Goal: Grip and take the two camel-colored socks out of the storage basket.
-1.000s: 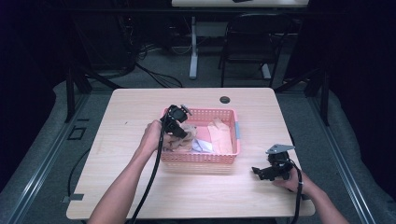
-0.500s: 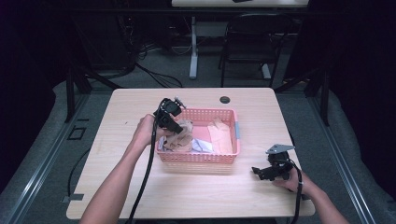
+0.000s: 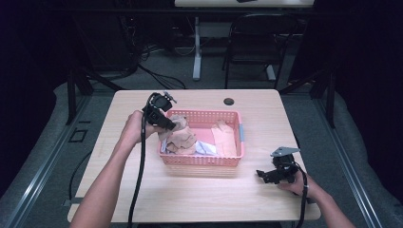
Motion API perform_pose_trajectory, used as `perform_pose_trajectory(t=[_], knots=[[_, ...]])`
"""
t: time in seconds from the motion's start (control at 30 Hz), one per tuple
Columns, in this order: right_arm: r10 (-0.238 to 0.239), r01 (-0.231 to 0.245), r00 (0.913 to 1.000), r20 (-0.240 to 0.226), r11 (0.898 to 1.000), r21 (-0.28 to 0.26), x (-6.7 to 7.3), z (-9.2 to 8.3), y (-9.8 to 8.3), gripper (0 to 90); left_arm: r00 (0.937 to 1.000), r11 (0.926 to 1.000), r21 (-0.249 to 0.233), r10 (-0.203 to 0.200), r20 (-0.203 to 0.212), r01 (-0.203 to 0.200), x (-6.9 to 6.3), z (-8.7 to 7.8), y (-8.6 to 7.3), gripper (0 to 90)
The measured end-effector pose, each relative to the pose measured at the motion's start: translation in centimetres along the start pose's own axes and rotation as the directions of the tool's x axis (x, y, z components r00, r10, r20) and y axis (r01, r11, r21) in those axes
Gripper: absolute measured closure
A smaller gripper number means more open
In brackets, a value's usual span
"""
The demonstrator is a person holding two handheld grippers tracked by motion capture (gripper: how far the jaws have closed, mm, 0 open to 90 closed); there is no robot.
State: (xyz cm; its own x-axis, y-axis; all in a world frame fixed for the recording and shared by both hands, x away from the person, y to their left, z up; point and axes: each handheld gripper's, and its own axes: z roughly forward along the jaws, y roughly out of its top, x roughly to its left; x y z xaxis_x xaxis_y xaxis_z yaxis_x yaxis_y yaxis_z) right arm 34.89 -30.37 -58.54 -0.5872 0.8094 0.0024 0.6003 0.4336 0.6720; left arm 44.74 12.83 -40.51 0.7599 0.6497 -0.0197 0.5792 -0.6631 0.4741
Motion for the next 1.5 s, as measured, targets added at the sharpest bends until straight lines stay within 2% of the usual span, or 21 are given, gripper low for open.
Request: perform_pose_trajectory(t=[0.3,0.63,1.1,1.3,1.43,1.5], knots=[[0.001,-0.001,1.0000,0.001,1.000,0.000,0.0,0.0,0.0,0.0,0.9994,0.9995,-0.022,-0.022,-0.026,0.022,1.3,-2.3,-1.5,80.6],[0.001,-0.001,1.0000,0.001,1.000,-0.001,0.0,0.0,0.0,0.0,0.9947,0.9958,-0.034,-0.087,-0.055,0.086,3.4,-4.1,-4.1,80.5],[0.001,-0.001,1.0000,0.001,1.000,-0.001,0.0,0.0,0.0,0.0,0.9813,0.9857,-0.040,-0.167,-0.096,0.164,5.8,-5.9,-7.6,80.4],[0.002,-0.002,1.0000,0.001,1.000,-0.001,0.0,0.0,0.0,0.0,0.9753,0.9800,-0.037,-0.198,-0.098,0.195,6.5,-5.9,-8.9,80.3],[0.002,-0.002,1.0000,0.001,1.000,0.000,0.0,0.0,0.0,0.0,0.9673,0.9724,-0.025,-0.233,-0.100,0.232,7.2,-5.7,-10.4,80.3],[0.002,-0.002,1.0000,0.001,1.000,-0.001,0.0,0.0,0.0,0.0,0.9653,0.9705,-0.017,-0.241,-0.101,0.240,7.5,-5.6,-10.9,80.3]])
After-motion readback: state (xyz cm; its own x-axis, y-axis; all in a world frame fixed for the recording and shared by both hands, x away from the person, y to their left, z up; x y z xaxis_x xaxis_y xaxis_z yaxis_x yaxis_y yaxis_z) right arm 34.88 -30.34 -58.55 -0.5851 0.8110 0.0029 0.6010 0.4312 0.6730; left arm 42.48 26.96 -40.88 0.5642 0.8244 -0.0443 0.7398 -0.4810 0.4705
